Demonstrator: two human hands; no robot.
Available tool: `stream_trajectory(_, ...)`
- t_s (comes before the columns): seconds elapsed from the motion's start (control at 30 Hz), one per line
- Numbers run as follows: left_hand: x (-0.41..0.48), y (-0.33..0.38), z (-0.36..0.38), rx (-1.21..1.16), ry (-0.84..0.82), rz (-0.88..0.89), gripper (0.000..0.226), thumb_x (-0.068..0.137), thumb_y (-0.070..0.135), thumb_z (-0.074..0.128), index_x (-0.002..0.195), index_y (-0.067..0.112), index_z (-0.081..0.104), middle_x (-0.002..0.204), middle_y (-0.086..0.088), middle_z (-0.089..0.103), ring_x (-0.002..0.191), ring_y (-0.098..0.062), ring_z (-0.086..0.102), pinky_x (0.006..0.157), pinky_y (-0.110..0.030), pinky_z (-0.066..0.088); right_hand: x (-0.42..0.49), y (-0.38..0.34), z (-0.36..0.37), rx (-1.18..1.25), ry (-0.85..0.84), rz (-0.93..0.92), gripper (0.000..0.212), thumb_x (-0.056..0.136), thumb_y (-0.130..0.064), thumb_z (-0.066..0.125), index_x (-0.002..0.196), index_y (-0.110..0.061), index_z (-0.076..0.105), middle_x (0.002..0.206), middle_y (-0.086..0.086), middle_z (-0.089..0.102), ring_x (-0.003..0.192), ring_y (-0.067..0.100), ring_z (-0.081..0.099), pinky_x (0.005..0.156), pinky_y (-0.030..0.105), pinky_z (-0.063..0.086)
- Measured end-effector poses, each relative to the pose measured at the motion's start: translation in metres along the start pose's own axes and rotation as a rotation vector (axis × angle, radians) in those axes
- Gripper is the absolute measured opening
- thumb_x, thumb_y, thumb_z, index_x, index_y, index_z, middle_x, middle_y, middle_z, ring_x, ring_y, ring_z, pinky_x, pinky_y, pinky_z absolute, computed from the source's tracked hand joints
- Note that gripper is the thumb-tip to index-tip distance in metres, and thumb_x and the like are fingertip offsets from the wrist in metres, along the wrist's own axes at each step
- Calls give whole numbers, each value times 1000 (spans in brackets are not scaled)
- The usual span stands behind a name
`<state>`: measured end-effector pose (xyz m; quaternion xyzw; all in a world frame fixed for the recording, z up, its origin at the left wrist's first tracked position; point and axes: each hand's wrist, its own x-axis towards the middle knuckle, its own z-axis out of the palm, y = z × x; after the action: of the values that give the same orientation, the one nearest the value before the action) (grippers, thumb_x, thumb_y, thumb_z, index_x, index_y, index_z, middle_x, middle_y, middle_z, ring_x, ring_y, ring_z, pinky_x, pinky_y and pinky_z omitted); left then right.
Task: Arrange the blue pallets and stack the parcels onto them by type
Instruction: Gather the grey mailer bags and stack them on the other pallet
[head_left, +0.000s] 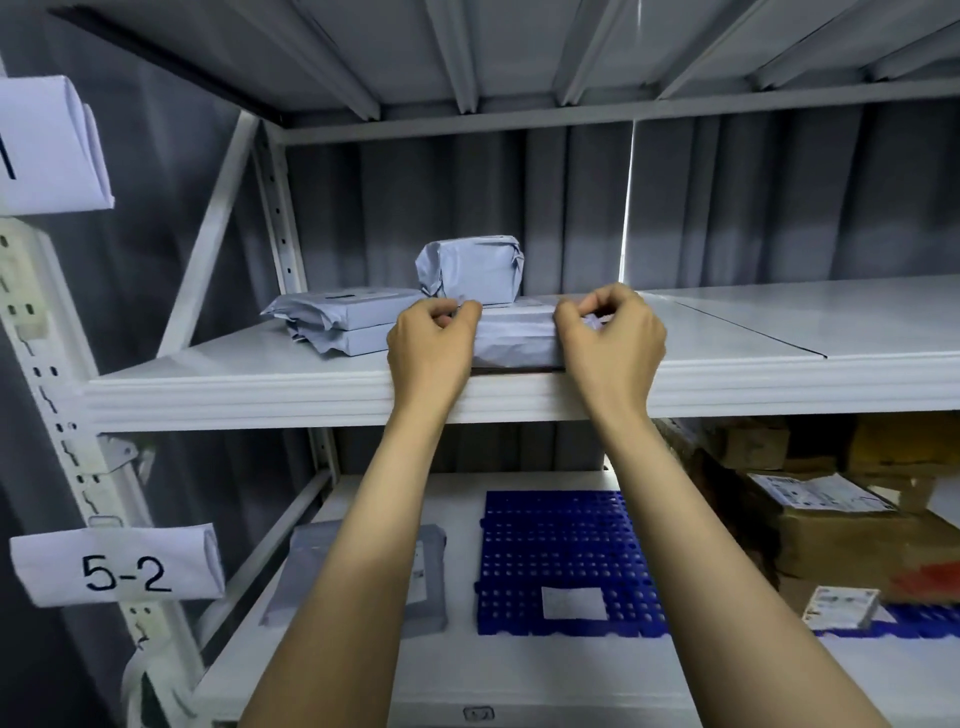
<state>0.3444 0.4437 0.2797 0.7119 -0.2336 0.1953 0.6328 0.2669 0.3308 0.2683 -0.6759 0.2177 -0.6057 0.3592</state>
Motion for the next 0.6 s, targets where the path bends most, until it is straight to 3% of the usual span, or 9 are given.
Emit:
stream_trajectory(0.13,-24,4,-5,-219,68,-25,19,84,16,63,101,12,71,80,14,64,81,-1,59,75,-11,43,-31,-4,-11,139,127,2,10,78,-22,66,78,-18,57,83,-5,64,75,9,51,68,21,31)
stream_trajectory(0.33,-43,10,0,-300,108,-14,24,84,15,64,108,13,67,102,8,66,102,-7,59,91,-22,44,-53,-17,-19,265,208,-36,18,78,-27,71,84,-18,57,86,-5,63,76,7,53,70,12,37)
stream_trajectory(0.5,-39,11,-4,-215,114,63,25,84,19,65,108,13,67,106,6,67,100,-6,58,86,-16,40,-43,-22,-25,243,197,-94,17,78,-29,71,88,-19,62,85,-8,64,76,3,54,69,9,38)
stream_trajectory(0.6,-28,7,-3,-13,148,185,27,88,30,62,109,13,64,113,-1,65,108,-17,55,86,-20,37,-36,-17,-23,171,121,-100,13,78,-30,71,85,-19,65,83,-7,65,76,7,57,67,7,37)
